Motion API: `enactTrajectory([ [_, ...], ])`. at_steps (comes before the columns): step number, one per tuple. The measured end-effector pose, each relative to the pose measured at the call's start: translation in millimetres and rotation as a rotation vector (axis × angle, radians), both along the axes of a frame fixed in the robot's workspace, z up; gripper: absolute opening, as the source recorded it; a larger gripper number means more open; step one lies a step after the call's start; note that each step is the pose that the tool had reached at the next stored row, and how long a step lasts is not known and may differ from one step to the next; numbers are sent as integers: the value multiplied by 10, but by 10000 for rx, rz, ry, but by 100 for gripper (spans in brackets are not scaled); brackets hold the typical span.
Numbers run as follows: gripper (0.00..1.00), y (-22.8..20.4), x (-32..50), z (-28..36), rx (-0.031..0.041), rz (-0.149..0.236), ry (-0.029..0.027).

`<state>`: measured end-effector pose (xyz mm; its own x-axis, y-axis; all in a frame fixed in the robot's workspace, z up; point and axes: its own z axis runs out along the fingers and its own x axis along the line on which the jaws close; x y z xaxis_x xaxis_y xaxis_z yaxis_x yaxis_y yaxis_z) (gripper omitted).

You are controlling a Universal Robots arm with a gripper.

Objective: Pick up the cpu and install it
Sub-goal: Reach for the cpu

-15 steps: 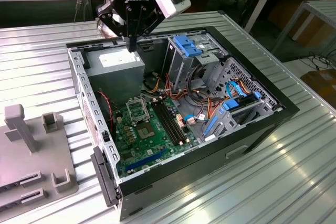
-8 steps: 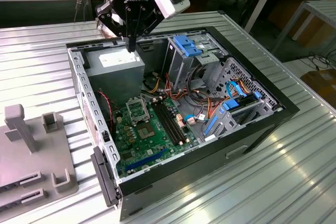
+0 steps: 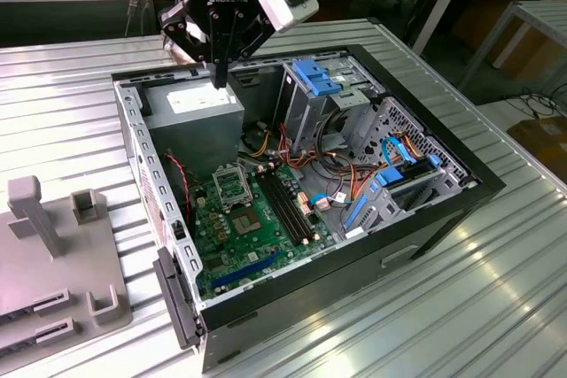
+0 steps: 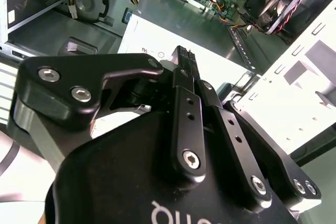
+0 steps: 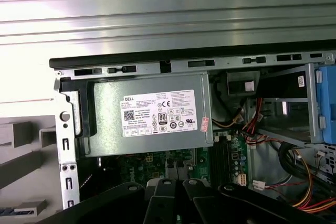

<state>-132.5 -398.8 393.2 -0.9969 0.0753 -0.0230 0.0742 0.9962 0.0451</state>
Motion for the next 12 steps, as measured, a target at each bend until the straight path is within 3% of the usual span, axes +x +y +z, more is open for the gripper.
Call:
enactTrajectory([
  [12, 11, 0, -23, 0, 0, 0, 1],
])
